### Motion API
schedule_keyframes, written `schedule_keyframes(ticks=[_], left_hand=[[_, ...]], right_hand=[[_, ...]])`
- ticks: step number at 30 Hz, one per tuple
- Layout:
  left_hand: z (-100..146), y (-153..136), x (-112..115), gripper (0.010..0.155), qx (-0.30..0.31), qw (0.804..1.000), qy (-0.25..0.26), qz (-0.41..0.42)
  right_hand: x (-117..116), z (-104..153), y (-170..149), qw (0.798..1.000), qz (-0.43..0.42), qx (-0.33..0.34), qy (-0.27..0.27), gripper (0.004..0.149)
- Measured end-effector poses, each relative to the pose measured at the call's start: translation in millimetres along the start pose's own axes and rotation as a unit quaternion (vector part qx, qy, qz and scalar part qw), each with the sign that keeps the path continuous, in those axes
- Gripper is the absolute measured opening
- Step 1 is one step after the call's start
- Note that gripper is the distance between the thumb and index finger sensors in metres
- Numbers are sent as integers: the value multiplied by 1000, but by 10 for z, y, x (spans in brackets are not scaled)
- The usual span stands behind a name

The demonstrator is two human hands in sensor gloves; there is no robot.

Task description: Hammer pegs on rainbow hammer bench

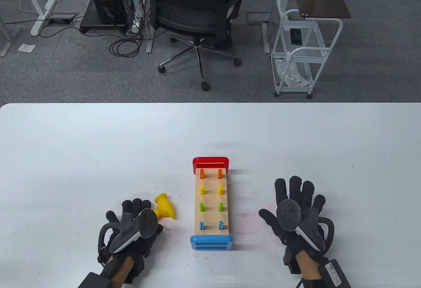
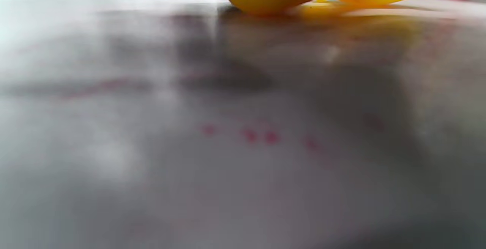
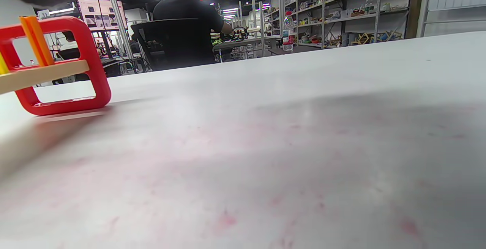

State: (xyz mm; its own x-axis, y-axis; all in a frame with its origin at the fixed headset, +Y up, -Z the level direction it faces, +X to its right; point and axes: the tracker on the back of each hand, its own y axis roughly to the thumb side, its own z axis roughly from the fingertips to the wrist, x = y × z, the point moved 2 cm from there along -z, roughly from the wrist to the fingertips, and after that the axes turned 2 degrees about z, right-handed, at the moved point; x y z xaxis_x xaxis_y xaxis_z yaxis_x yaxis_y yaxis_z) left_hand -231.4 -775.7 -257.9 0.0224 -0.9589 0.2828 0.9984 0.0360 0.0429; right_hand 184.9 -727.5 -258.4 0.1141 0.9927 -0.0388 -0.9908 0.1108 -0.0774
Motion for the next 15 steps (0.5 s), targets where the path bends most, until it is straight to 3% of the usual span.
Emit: schedule_keyframes(ticks=[6, 13, 15], left_hand=[[-3, -8, -46, 71, -7, 1000, 28, -3], [52, -20, -207, 69, -1, 992, 123, -13], [78, -43, -261, 70, 0, 992, 129, 6]], right_hand=[[2, 3, 4, 1000, -2, 0, 1, 93], [-1, 8, 20, 1000, 10, 0, -1, 93], [-8, 10, 27, 1000, 9, 0, 1, 93]])
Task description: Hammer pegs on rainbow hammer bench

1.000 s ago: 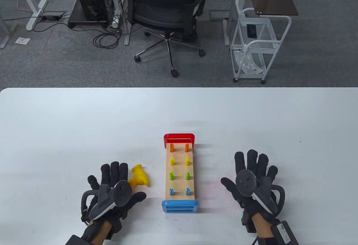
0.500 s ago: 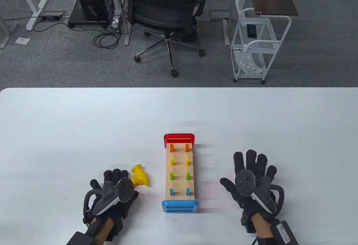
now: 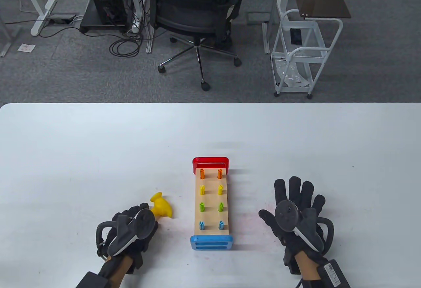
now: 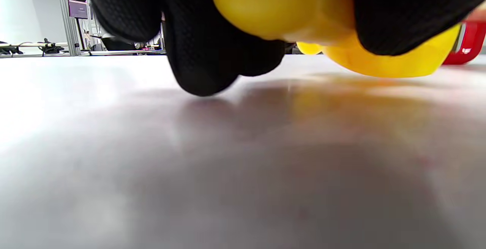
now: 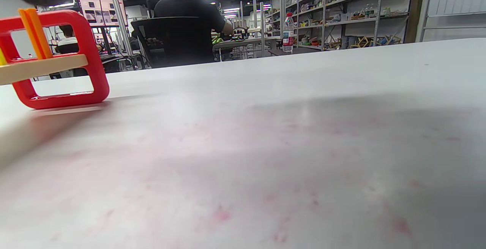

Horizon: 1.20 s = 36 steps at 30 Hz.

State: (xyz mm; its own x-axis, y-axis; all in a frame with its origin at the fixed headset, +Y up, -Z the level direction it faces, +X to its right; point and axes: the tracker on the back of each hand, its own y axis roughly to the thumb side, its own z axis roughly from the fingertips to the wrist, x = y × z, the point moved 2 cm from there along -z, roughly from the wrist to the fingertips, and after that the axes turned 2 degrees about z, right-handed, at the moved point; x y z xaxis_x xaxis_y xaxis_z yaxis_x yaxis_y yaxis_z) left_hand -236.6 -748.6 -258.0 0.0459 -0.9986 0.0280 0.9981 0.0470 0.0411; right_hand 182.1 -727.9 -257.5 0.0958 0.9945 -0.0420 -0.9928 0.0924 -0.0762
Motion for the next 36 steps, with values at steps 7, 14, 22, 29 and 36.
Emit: schedule_keyframes(ticks=[7, 14, 22, 29, 36], left_hand=[[69, -45, -277, 70, 1, 998, 32, 59], [148, -78, -513, 66, 1, 994, 50, 95], [188, -81, -588, 57, 9, 988, 82, 128], [204, -66, -624, 53, 20, 985, 95, 140], [224, -71, -634, 52, 24, 984, 113, 138]], right_hand=[[7, 2, 1, 1000, -3, 3, -1, 93], [23, 9, 12, 1000, -4, 9, -6, 93], [128, 82, 159, 999, -4, 42, -27, 93], [270, 330, 654, 990, -39, 135, -21, 87], [229, 595, 1165, 976, -11, 216, 0, 75]])
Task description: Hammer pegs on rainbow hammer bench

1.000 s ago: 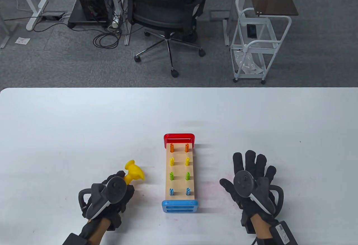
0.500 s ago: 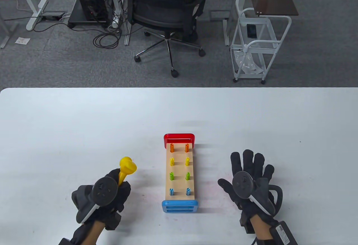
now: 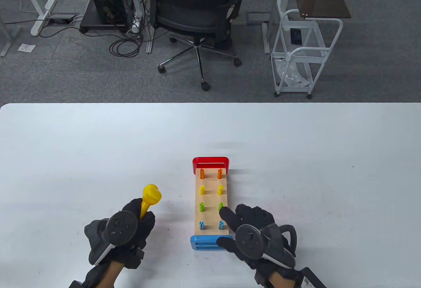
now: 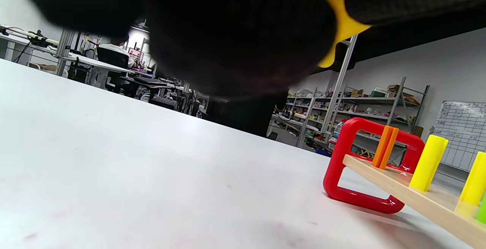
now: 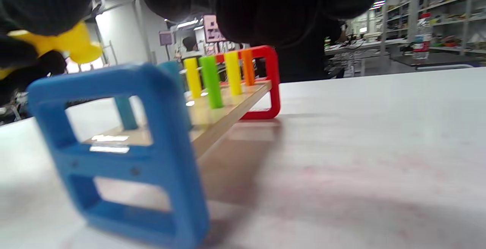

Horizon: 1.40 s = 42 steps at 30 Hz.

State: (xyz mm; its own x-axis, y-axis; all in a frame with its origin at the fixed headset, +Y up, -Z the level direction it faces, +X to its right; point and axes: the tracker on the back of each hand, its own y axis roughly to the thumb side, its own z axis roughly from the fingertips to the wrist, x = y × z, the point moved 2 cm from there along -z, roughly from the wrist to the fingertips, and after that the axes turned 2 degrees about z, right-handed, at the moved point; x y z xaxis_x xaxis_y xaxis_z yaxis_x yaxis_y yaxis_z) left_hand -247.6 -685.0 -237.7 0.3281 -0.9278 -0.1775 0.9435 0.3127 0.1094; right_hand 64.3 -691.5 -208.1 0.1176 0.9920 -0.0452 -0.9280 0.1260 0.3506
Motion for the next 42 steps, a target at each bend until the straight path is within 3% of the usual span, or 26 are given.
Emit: schedule_keyframes(ticks=[4, 7, 14, 20, 24, 27, 30, 33, 36, 38, 39, 40, 41, 42], left_hand=[[11, 1, -3, 52, 5, 1000, 10, 8], [12, -7, -1, 62, 4, 999, 14, 37], [-74, 43, -141, 68, 11, 992, 51, 112], [-368, 339, -591, 70, 32, 979, 109, 167], [-568, 675, -1021, 69, 62, 955, 156, 245], [-676, 844, -1147, 70, 71, 945, 146, 285], [-812, 904, -964, 69, 61, 947, 99, 298], [-952, 867, -521, 69, 36, 961, 46, 268], [-1117, 713, 286, 69, -27, 977, -76, 198], [-1135, 587, 651, 69, -57, 977, -142, 150], [-1163, 596, 634, 69, -16, 968, -118, 221], [-1190, 627, 622, 69, -66, 953, -113, 274], [-1209, 678, 561, 69, -41, 948, -138, 284], [-1234, 764, 387, 69, -17, 952, -110, 286]], right_hand=[[-175, -42, 129, 999, 19, 6, 49, 72], [-319, -76, 202, 997, 41, 13, 65, 68], [-448, -172, 252, 998, 56, -3, 15, 45], [-446, -193, 250, 999, 41, -5, 23, 39], [-436, -198, 249, 999, 41, -2, 25, 38], [-432, -203, 246, 999, 37, -3, 23, 38], [-429, -203, 245, 999, 36, -3, 24, 38], [-427, -204, 243, 999, 35, -2, 25, 38], [-423, -203, 243, 999, 36, -4, 23, 38], [-423, -202, 242, 999, 35, -6, 24, 37], [-422, -201, 241, 999, 36, -6, 23, 37], [-420, -200, 241, 999, 35, -6, 24, 37], [-420, -201, 240, 999, 35, -6, 23, 37], [-418, -203, 239, 999, 33, -5, 25, 37]])
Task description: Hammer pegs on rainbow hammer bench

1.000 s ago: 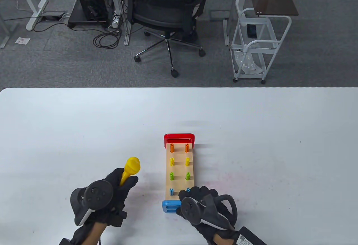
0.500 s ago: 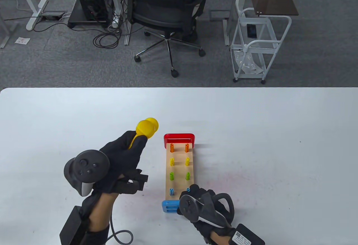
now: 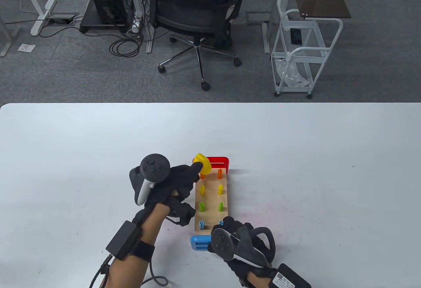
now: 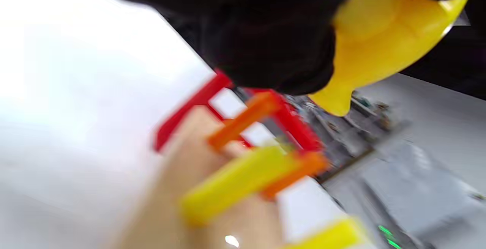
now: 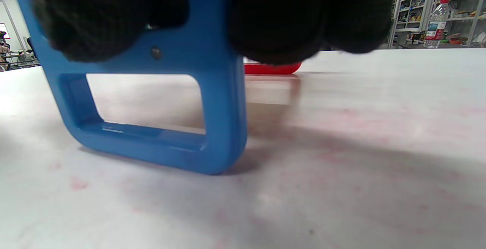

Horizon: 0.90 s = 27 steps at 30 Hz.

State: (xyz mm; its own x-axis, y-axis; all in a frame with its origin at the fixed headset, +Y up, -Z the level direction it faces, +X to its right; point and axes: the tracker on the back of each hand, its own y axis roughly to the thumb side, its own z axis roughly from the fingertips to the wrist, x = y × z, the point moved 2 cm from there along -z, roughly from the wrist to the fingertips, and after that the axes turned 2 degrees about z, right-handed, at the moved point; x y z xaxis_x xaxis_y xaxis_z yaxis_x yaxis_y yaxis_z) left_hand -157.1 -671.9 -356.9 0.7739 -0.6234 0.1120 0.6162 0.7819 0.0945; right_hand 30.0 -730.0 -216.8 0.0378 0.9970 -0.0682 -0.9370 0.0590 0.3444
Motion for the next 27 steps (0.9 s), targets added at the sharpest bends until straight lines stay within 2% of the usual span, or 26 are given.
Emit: schedule_keyframes(ticks=[4, 7, 9, 11, 12, 13, 14, 15, 16, 17, 19, 20, 23, 25, 26, 27], left_hand=[[116, 644, -418, 69, 90, 994, 64, 7], [199, 826, -622, 69, 119, 988, 91, 32], [148, 676, -558, 69, 96, 992, 84, 8], [17, 294, -222, 69, 26, 996, 8, -82], [-47, 1, 12, 69, -23, 988, -27, -153], [-68, -281, 131, 69, -53, 971, -40, -230], [-33, -290, 45, 70, 36, 992, -12, -120], [-37, -268, 17, 70, -49, 998, 26, 8], [-19, -221, -4, 70, -43, 999, -20, 5], [-10, -47, -110, 70, 20, 999, -23, -18], [61, 265, -329, 70, 67, 996, 50, -2], [101, 464, -453, 70, 92, 994, 55, 18], [212, 798, -674, 70, 139, 985, 65, 83], [206, 783, -675, 70, 130, 987, 71, 58], [160, 694, -596, 70, 112, 991, 65, 31], [71, 514, -421, 70, 71, 997, 36, -13]], right_hand=[[1, -1, -2, 1000, -2, 0, 1, 37], [2, 0, -3, 1000, -2, 0, 1, 37], [3, -1, -3, 1000, -2, 0, 2, 37], [4, -1, -3, 1000, -2, 0, 2, 37], [4, 0, -1, 1000, -2, 0, 1, 37], [4, -1, -1, 1000, -1, 0, 1, 37], [6, -2, -2, 1000, -3, 0, 1, 37], [6, -2, -3, 1000, -3, 1, 2, 37], [4, -1, 0, 1000, -2, 1, 0, 37], [5, -2, -2, 1000, -2, 1, 1, 37], [5, 0, -2, 1000, -3, 0, 0, 37], [7, 0, -2, 1000, -2, 0, 1, 37], [8, -3, -3, 1000, -3, 2, 1, 37], [8, -2, -5, 1000, -5, 2, 1, 37], [8, -2, -5, 1000, -5, 2, 1, 37], [8, -2, -4, 1000, -4, 2, 0, 37]])
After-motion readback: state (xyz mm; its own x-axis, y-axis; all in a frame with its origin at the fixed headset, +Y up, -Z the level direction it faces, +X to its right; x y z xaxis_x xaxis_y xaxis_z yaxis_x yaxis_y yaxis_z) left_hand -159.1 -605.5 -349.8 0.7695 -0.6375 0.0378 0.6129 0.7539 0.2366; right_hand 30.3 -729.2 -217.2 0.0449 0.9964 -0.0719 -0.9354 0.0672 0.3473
